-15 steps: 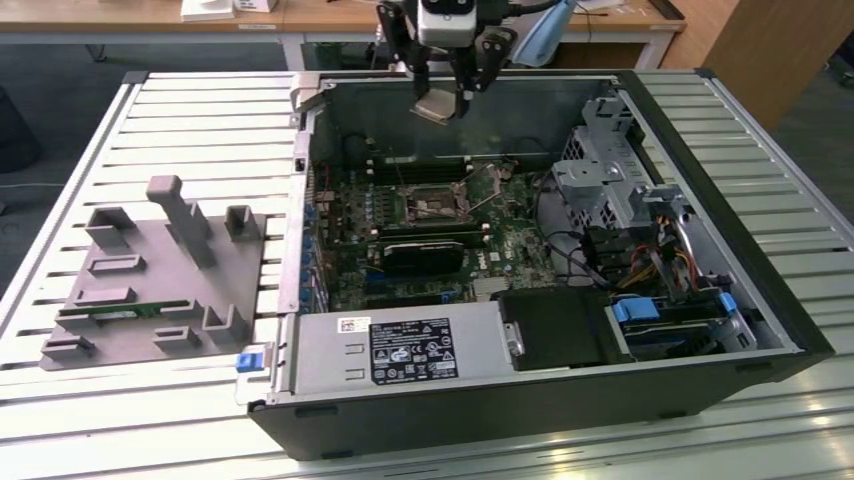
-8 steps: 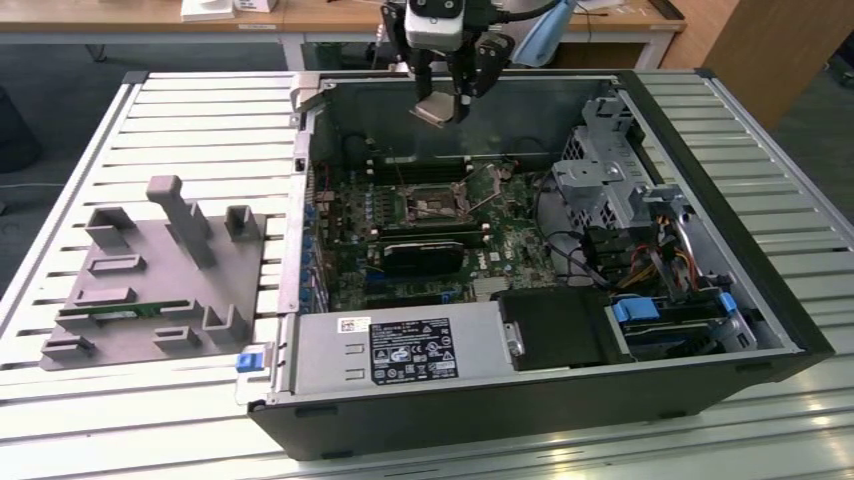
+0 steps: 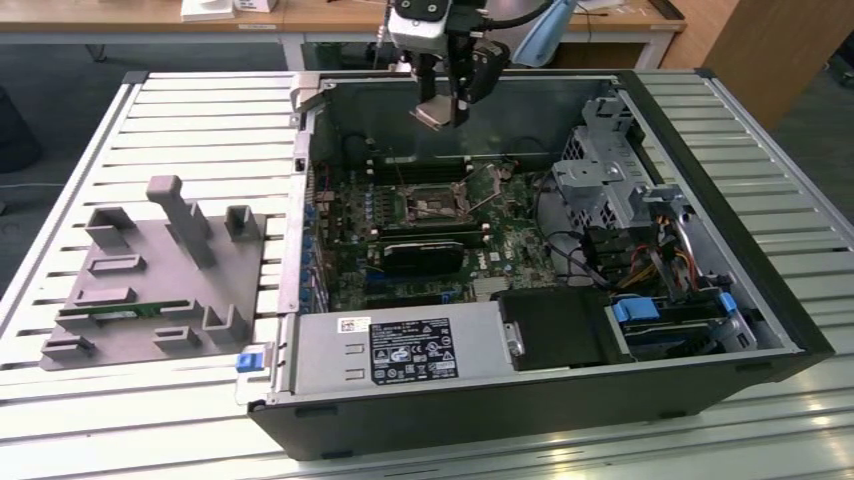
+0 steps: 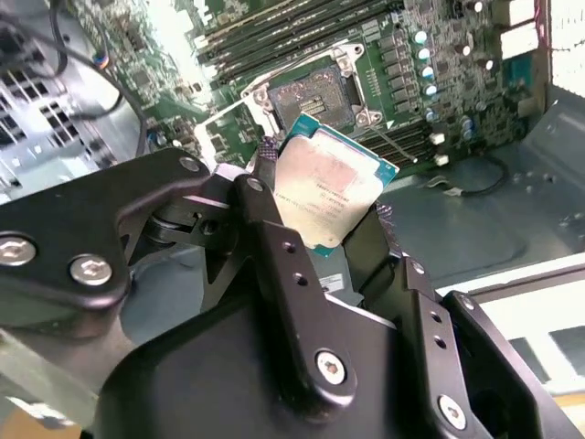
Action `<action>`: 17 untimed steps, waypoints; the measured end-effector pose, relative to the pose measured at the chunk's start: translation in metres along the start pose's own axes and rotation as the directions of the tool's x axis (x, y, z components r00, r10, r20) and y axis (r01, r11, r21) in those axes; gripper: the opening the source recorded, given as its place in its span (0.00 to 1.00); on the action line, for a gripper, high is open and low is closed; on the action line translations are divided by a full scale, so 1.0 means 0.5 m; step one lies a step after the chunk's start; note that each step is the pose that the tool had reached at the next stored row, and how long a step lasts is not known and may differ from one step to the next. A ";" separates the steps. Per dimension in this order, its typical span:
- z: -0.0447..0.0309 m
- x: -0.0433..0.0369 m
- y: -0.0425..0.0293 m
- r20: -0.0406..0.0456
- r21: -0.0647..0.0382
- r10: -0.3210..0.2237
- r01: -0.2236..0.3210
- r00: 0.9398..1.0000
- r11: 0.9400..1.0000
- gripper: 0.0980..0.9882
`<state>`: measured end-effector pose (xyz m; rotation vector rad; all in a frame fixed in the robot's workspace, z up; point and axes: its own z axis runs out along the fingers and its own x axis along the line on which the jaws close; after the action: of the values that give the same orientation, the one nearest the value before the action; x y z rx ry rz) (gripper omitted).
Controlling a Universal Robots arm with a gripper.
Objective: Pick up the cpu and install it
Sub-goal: 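Place the cpu into insertion slot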
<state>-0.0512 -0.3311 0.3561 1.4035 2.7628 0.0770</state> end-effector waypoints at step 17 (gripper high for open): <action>0.010 0.000 -0.001 0.019 0.002 0.287 -0.287 0.958 0.958 0.50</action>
<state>-0.0514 -0.3311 0.3511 1.7870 2.5238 0.0665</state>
